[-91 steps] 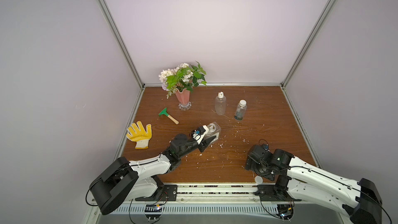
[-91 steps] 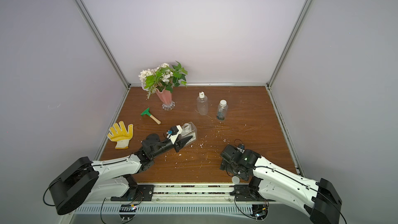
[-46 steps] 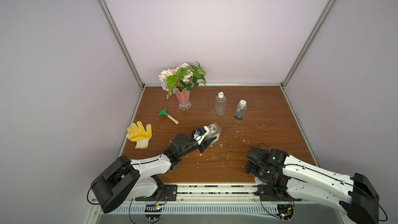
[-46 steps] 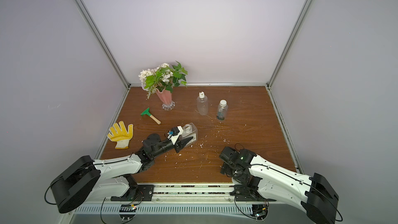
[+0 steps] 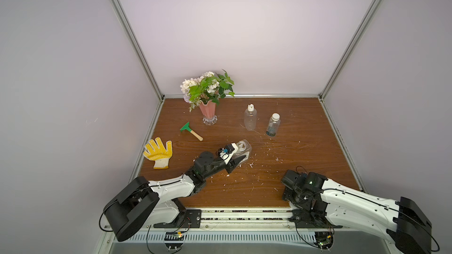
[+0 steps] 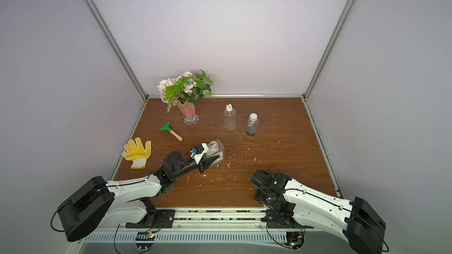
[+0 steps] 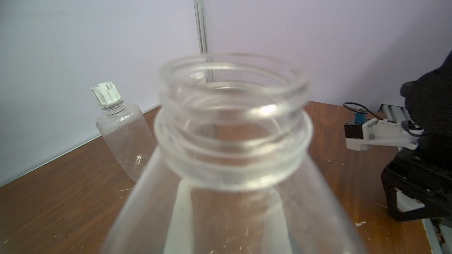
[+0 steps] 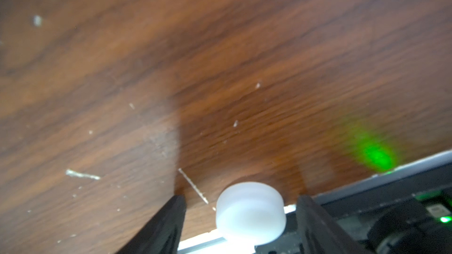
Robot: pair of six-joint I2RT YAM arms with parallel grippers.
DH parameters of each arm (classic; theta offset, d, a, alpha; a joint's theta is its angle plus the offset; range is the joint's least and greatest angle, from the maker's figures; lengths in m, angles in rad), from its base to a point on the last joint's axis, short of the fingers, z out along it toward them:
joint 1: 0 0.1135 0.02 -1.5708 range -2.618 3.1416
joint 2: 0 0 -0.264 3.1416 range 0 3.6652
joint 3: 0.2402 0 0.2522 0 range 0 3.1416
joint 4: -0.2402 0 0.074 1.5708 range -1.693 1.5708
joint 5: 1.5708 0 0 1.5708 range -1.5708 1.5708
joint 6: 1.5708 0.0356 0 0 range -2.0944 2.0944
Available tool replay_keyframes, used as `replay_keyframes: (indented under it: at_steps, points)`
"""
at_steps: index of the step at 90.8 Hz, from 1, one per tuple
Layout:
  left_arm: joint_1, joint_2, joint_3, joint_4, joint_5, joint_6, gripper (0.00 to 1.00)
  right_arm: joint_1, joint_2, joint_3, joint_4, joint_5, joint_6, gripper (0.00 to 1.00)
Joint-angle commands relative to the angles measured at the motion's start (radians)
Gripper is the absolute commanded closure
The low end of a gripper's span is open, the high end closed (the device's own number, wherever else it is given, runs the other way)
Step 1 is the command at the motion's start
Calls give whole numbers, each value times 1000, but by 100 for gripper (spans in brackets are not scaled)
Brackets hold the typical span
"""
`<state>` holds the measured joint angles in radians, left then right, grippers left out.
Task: Screw on the bottle caps
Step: Screw the bottle cap onto the plastic bottle.
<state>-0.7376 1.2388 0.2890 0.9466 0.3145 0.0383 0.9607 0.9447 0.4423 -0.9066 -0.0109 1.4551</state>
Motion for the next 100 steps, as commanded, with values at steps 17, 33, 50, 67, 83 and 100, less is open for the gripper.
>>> replay_keyframes:
  at_steps: [17,33,50,67,83,100]
  points:
    - [10,-5,18,37,12,16,59,3,76,-5,54,-36,-35,39]
    - [11,0,19,37,7,19,59,4,102,9,83,-46,-48,50]
    - [11,9,22,37,12,19,60,2,133,33,106,-41,-77,59]
    - [12,17,22,44,20,19,60,-13,192,111,107,-5,-172,59]
    - [11,33,21,62,69,17,60,-68,258,255,94,51,-377,59]
    - [10,63,23,90,137,14,60,-144,351,517,-22,89,-659,59]
